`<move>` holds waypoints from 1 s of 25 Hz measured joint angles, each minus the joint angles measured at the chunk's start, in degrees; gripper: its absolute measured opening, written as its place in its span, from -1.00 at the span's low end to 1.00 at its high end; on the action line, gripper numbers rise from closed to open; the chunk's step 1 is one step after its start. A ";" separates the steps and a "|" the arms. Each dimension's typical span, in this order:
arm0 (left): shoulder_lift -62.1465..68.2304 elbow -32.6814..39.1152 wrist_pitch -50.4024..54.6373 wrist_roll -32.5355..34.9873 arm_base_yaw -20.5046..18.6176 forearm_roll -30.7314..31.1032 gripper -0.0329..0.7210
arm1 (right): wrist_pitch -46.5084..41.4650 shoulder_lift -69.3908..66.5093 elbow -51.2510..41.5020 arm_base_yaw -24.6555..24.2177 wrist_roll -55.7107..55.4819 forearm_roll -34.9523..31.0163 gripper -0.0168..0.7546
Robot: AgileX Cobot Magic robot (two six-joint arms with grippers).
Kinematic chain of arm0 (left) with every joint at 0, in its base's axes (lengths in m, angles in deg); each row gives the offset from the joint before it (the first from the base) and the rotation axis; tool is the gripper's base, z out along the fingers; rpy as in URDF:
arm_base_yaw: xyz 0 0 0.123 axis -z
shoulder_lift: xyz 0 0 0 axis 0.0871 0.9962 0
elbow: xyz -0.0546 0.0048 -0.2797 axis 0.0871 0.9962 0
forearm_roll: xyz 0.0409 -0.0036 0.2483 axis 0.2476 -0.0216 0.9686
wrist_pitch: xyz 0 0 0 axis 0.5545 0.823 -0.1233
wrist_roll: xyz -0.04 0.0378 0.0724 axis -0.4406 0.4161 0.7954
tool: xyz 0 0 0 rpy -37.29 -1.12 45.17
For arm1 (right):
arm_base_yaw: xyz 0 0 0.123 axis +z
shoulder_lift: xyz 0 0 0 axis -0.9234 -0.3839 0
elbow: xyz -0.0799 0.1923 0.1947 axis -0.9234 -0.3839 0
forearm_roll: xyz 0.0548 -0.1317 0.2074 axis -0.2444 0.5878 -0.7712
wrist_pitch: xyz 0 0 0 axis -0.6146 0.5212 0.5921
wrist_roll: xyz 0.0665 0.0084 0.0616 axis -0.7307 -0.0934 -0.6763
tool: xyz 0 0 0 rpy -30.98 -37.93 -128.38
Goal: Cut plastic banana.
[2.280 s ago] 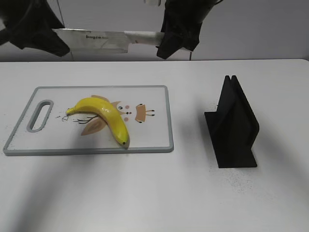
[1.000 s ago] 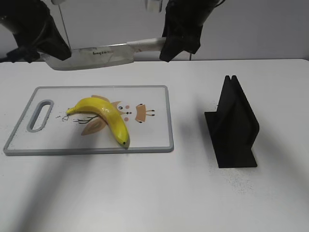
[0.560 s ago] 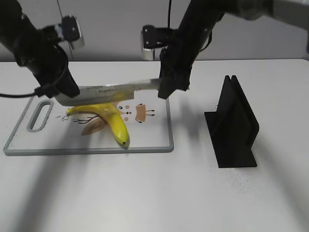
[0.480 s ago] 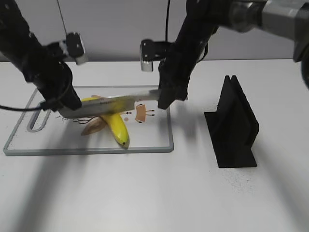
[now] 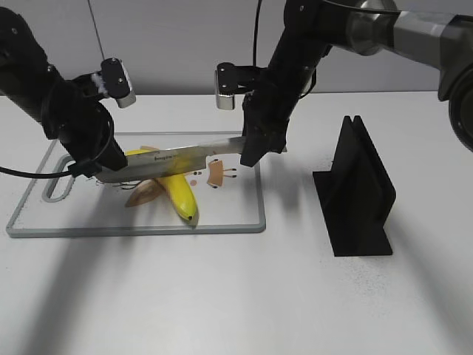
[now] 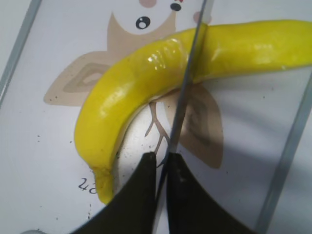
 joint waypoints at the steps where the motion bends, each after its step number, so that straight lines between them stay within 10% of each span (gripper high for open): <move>1: 0.00 -0.35 0.47 -0.05 0.00 0.08 -0.82 | -0.15 0.07 0.34 0.05 -0.21 0.07 -0.53; 20: -6.69 -8.72 10.66 -1.33 -0.05 2.53 -0.83 | -0.28 8.34 3.25 0.44 -3.22 2.93 -0.51; 25: -6.74 -8.72 10.91 -2.70 -0.44 -0.30 0.03 | -0.28 8.40 3.25 0.44 -3.88 2.89 -0.51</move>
